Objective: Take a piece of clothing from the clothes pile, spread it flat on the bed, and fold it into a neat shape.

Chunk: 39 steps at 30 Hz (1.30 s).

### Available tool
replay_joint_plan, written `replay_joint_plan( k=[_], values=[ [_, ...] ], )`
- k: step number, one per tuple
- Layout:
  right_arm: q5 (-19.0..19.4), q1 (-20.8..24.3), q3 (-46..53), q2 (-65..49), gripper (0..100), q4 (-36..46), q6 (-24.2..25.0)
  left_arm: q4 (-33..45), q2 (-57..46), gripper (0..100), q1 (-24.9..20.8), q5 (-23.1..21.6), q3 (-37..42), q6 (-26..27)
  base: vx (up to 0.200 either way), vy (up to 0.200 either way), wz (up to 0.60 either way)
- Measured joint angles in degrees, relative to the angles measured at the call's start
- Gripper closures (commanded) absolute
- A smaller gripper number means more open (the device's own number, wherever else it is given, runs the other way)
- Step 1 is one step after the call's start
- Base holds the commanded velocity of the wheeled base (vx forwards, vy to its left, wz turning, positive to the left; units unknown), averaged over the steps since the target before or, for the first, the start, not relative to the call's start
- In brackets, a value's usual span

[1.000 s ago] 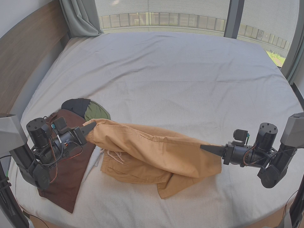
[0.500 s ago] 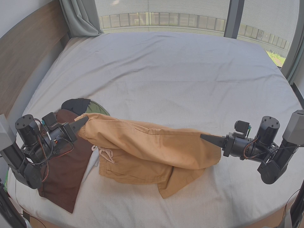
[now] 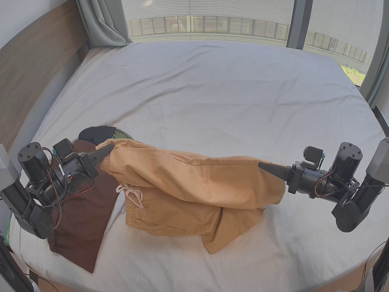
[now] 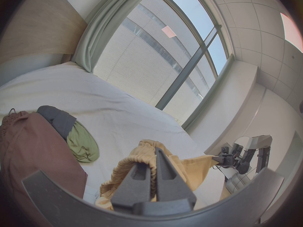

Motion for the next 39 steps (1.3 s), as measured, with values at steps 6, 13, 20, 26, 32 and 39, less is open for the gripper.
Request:
replay_joint_plan(
  k=[6,13,20,26,32,39],
  values=[
    [0.0,0.0,-0.7,-1.0,100,0.0,0.3,0.0,0.3,100,1.0,-3.6,-1.4,2.1,0.0,0.0,0.0],
    [0.0,-0.5,-1.3,-1.7,100,0.0,0.4,0.0,1.0,100,2.7,-7.7,-2.4,6.6,0.0,0.0,0.0],
    [0.0,-0.6,-1.5,-2.4,100,0.0,0.1,0.0,1.8,100,2.9,-8.0,-2.7,7.0,0.0,0.0,0.0],
    [0.0,-1.2,-1.6,-2.6,100,-0.1,0.1,0.0,2.7,100,3.1,-8.7,-4.0,9.2,0.0,0.0,0.0],
    [0.0,-2.2,-1.9,-2.8,100,-0.1,0.0,0.0,3.6,100,3.3,-10.2,-4.6,10.6,0.0,0.0,0.0],
    [0.0,-4.3,-2.6,-3.2,100,0.0,0.1,0.0,4.1,100,3.0,-10.3,-4.6,10.7,0.0,0.0,0.0]
  ],
)
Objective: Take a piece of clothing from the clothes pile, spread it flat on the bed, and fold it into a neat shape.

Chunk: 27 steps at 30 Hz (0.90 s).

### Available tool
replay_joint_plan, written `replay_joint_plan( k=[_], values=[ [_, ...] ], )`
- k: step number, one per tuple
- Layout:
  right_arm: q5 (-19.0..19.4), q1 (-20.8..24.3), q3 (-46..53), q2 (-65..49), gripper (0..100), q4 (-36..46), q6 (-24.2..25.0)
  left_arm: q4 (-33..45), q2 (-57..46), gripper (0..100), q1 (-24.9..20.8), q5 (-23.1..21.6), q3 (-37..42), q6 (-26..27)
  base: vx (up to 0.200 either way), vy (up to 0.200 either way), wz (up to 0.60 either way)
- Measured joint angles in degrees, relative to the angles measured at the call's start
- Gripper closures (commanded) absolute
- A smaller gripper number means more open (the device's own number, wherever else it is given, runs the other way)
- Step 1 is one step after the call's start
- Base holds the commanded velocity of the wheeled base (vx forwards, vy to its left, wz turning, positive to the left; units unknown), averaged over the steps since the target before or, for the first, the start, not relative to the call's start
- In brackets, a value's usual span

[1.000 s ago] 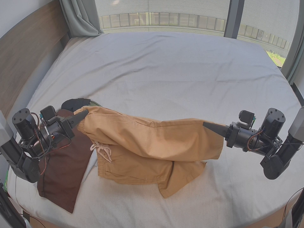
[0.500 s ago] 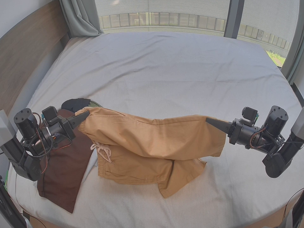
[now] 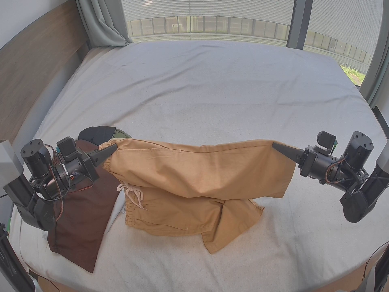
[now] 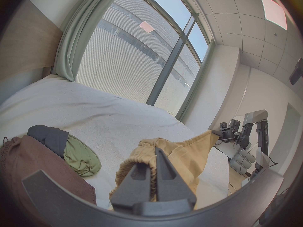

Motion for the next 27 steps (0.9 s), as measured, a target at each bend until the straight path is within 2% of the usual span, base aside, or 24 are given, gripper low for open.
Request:
replay_joint_plan(
  k=[27],
  values=[
    [0.0,-4.4,-1.5,0.2,100,0.1,0.2,0.0,0.0,100,1.0,0.0,-1.0,-0.4,0.0,0.0,0.0]
  ],
)
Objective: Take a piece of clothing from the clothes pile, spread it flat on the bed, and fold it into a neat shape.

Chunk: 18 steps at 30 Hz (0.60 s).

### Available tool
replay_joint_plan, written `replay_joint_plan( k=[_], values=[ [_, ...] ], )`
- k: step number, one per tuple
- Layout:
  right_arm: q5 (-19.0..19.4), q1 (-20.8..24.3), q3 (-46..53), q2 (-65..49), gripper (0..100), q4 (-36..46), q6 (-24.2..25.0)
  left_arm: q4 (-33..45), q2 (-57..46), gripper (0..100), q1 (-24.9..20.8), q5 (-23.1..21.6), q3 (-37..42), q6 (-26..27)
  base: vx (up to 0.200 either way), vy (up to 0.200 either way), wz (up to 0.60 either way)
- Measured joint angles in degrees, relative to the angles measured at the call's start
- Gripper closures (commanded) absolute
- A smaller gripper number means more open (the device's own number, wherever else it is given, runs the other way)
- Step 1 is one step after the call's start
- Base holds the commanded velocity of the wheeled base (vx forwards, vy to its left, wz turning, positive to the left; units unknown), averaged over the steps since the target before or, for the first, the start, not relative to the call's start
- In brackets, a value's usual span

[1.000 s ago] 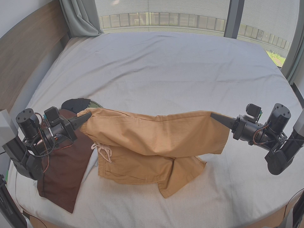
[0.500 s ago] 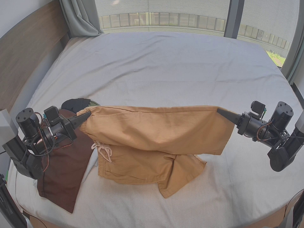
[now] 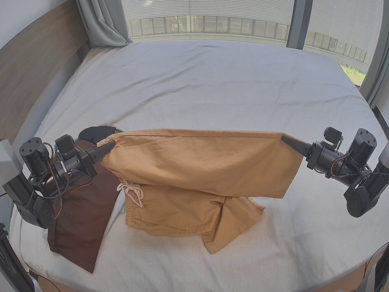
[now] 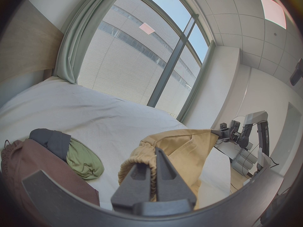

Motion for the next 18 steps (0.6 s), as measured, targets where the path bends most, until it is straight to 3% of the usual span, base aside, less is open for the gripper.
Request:
replay_joint_plan(
  k=[18],
  values=[
    [0.0,-1.6,-0.5,1.1,100,0.0,-0.1,0.0,0.1,100,1.1,0.0,-0.9,-0.1,0.0,0.0,0.0]
  ],
)
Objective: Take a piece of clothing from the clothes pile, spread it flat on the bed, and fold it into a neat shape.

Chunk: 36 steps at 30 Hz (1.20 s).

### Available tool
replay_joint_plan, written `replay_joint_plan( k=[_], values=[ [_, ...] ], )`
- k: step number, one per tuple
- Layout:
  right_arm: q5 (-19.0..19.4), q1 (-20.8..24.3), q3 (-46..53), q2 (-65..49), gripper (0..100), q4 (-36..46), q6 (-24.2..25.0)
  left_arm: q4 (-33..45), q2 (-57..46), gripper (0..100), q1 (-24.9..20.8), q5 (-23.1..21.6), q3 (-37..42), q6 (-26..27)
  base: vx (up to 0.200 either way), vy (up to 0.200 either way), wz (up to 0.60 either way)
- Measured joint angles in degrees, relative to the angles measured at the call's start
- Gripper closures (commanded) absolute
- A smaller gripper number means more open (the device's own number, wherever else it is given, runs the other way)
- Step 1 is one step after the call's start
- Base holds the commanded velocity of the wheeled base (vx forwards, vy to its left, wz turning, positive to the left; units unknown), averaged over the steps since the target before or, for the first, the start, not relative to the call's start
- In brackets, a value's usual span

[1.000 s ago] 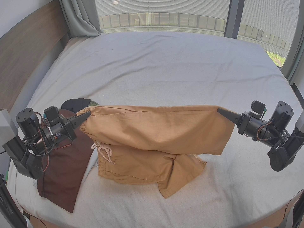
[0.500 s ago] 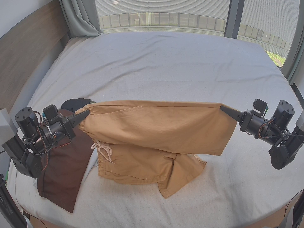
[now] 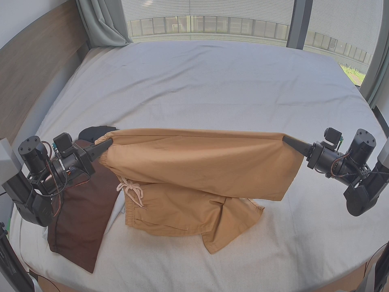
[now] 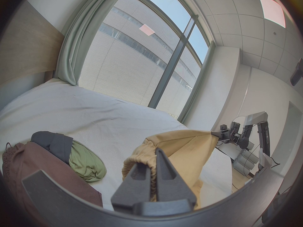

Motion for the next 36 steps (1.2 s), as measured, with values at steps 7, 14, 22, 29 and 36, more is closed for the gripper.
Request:
replay_joint_plan(
  k=[7,14,22,29,36],
  values=[
    [0.0,-0.8,-0.4,0.5,100,0.0,0.0,0.0,0.1,100,0.2,0.0,-0.2,0.0,0.0,0.0,0.0],
    [0.0,-1.1,-0.4,0.8,100,0.0,0.0,0.0,0.2,100,0.3,0.1,-0.2,0.0,0.0,0.0,0.0],
    [-0.1,-1.3,-0.5,1.1,100,0.0,-0.1,0.0,0.4,100,0.4,0.1,-0.2,0.0,0.0,0.0,0.0],
    [-0.1,-1.1,-0.8,1.2,100,0.0,-0.2,0.0,0.6,100,0.4,0.1,-0.3,0.0,0.0,0.0,0.0],
    [-0.2,-0.7,-2.0,1.5,100,0.0,-0.3,0.0,0.6,100,0.3,0.3,-0.5,-0.3,0.0,0.0,0.0]
  ],
)
